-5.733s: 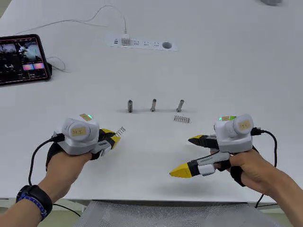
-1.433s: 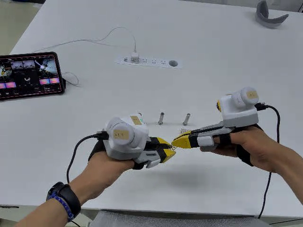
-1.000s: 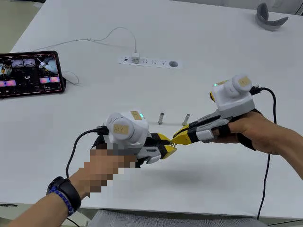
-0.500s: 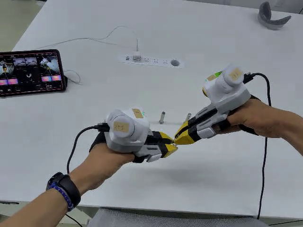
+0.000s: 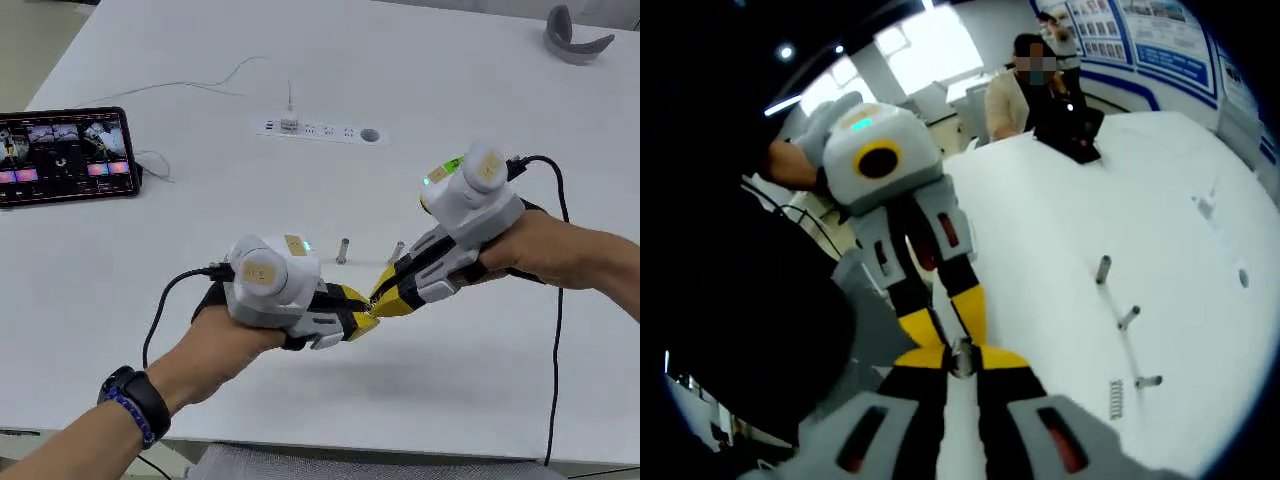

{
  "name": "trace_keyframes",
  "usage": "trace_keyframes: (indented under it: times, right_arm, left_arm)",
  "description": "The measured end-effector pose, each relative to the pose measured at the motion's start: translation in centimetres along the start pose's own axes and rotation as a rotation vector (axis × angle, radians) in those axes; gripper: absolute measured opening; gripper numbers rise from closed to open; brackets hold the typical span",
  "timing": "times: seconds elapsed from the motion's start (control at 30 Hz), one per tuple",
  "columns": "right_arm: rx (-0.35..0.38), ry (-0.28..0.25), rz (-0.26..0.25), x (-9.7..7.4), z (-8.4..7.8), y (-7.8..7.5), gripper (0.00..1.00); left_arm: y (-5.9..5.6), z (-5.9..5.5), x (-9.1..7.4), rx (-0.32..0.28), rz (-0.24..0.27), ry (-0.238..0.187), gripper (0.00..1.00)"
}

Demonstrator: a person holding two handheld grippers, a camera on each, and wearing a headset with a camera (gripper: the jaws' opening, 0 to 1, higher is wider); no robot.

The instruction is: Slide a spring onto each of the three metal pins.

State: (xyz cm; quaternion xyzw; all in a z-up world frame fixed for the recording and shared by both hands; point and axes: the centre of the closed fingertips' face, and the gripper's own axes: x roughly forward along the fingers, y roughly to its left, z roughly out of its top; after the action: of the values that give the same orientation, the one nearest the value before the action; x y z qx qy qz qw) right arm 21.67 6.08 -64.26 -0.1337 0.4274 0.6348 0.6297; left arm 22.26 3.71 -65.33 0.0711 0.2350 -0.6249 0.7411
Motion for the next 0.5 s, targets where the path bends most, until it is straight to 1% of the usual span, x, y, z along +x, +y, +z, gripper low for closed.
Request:
trace_keyframes:
  times: [0.2,0.4,0.5]
  right_arm:
    - [0.003,0.001,0.002,0.35,-0.43,0.04,0.12]
    - [0.002,-0.003,-0.009,0.37,-0.38,0.24,0.12]
    - [0.006,0.001,-0.011,0.6,-0.54,0.18,0.12]
  left_arm:
    - [-0.38,-0.33,0.06,-0.002,-0.01,0.004,0.09]
    - [-0.36,-0.51,-0.04,-0.031,0.0,-0.033,0.1]
    - [-0.5,-0.65,0.04,-0.042,0.004,-0.029,0.11]
